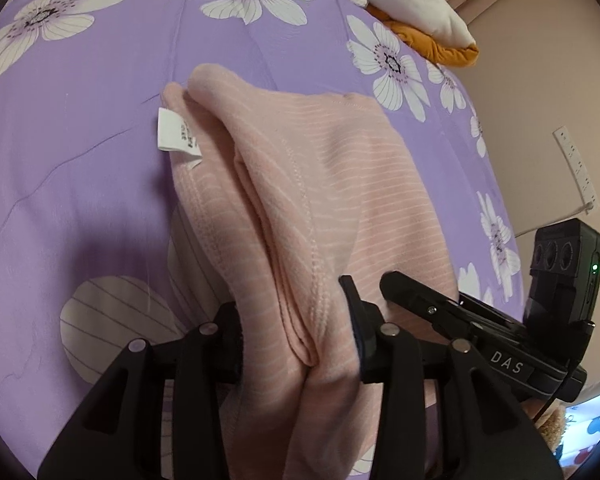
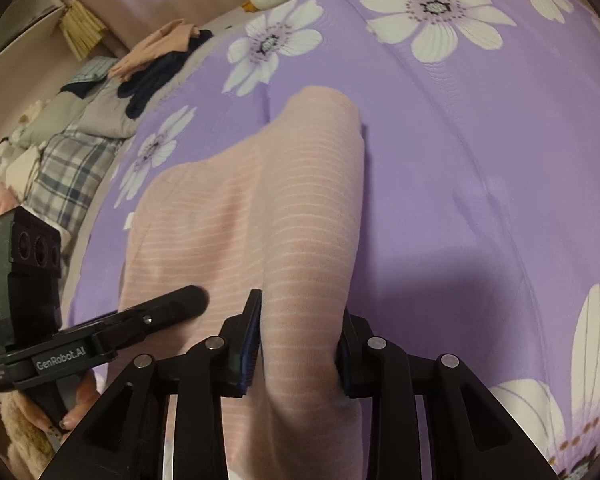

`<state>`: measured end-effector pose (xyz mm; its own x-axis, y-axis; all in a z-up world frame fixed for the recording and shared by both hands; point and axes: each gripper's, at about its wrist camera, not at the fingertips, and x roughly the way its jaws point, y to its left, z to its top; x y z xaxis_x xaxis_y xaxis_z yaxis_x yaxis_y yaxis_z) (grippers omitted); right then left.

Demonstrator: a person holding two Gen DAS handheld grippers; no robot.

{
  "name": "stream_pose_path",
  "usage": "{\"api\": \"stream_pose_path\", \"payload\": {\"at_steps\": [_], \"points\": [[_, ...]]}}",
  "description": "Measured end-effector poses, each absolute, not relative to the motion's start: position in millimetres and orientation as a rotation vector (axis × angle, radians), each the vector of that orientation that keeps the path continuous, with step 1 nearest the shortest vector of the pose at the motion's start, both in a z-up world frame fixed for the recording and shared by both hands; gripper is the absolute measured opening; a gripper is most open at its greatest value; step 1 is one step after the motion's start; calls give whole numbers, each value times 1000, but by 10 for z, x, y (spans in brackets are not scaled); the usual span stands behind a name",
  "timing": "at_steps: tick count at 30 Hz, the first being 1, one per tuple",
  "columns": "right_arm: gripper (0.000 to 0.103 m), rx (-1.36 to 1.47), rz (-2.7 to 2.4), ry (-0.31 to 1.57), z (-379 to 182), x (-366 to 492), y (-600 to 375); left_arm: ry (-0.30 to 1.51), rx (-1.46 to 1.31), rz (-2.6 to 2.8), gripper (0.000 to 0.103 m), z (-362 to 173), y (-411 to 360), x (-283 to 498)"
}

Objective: Fold small clothes

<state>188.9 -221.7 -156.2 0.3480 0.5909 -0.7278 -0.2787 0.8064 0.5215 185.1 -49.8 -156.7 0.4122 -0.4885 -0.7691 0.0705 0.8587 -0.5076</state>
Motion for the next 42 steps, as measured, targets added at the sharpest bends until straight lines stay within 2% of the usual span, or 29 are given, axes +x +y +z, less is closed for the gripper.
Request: {"api": "stream_pose_path", "payload": {"at_steps": [6,9,11,13,14,16,19,21,23,28,42], "points": [[38,322,537,1086,-1512,1860,-2241,1102,-415,-316,48,-1476,-505,1780],[45,262,487,1068,-1398,1805,-2259,1064,-373,-280,56,-1306,-480,1680],[49,233,461,1041,-1305,1763,-2282,1022,-373,-275,71,-1150,-428,1587],[55,221,444,1004,-1168,1703,-2334,975,-385,-272,82,-968,-380,1494],[62,219,438,988,-1103,1671,-2361,951,-384,-269,87,-866,-358,1438],[68,213,422,940,-930,1590,-2422,897,-363,-254,90,-650,-325,1307],[70,198,408,873,-687,1467,-2481,819,-323,-237,103,-381,-305,1117],[74,202,412,828,-536,1380,-2515,767,-307,-237,102,-225,-283,972],[85,205,412,794,-437,1307,-2529,745,-294,-230,102,-147,-266,862],[85,207,401,759,-362,1161,-2525,741,-256,-199,102,-174,-279,660],[85,219,404,807,-512,946,-2514,863,-212,-150,102,-466,-377,476]]}}
